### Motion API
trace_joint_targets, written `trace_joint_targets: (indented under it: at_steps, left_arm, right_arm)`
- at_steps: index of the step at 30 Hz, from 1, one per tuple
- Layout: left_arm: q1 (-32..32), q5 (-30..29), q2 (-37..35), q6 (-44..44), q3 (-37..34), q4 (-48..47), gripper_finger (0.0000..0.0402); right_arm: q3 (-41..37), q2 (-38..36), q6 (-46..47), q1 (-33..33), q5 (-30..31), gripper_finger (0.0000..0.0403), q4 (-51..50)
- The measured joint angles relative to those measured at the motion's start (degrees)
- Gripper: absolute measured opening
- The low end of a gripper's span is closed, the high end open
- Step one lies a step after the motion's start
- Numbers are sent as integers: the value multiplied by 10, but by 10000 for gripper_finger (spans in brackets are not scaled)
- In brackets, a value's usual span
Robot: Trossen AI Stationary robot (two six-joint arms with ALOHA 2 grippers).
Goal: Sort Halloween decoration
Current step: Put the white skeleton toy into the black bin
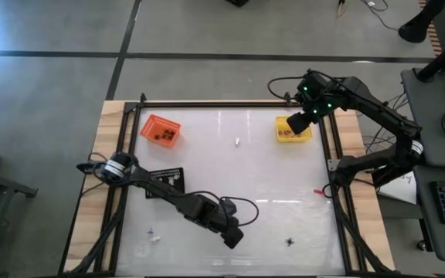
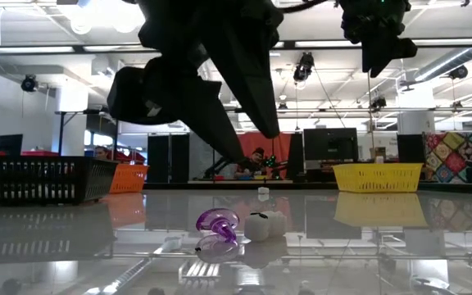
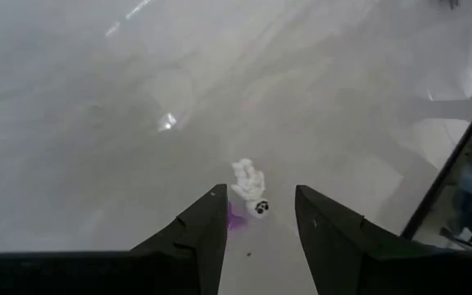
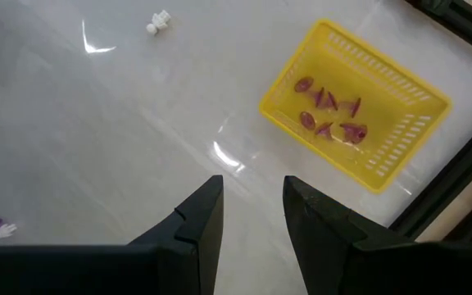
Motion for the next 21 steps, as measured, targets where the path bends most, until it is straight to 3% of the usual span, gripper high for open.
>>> trace_joint_targets:
  at_steps: [14,21]
  left_arm:
    - [-5,60,45,-8,0,39,127]
    - [-3,59,83,7,53,-3,127]
  right_arm:
    - [0,0,0,0,0,121,1]
    - [0,0,0,0,0,121,2]
